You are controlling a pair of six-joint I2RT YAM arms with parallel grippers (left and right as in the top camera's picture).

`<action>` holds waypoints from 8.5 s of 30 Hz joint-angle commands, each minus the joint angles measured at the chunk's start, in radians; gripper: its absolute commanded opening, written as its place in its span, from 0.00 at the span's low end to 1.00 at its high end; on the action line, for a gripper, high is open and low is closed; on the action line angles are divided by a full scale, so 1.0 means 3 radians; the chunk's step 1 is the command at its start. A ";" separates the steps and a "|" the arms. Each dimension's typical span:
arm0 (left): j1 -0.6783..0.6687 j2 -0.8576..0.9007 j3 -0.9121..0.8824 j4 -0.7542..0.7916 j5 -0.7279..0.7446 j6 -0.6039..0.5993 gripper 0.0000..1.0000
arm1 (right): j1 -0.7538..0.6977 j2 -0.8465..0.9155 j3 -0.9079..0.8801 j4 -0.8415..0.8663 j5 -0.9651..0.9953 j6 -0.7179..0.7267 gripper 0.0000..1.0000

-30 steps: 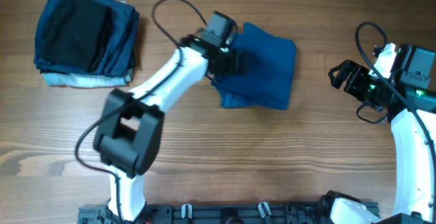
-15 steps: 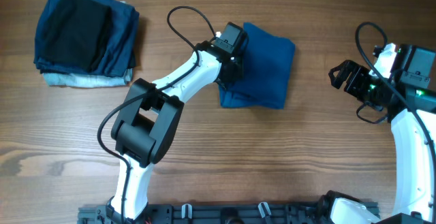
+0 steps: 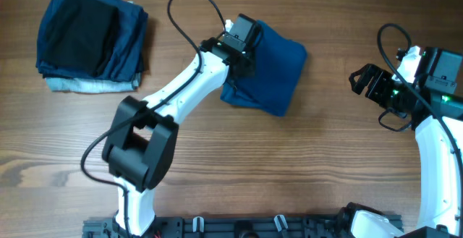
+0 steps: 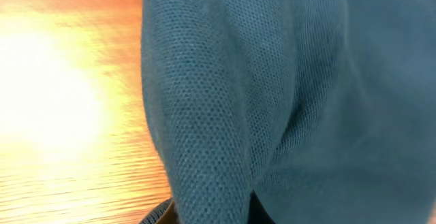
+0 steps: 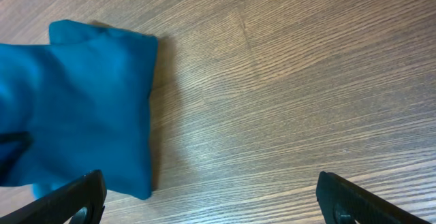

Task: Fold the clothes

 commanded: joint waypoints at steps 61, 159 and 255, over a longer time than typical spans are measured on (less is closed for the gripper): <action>0.2658 -0.0528 0.0472 0.0453 -0.0197 -0.0062 0.04 | 0.0001 0.0003 -0.0032 0.0010 0.0067 0.0018 0.99; 0.1665 -0.0903 0.0581 -0.0221 0.1109 0.0116 1.00 | 0.1180 -0.4121 -0.2847 0.3155 0.0768 0.0015 0.99; 0.1816 -0.6775 -0.5241 0.1909 0.0487 0.1698 1.00 | 0.1180 -0.4289 -0.3479 0.2687 0.0804 -0.1408 0.99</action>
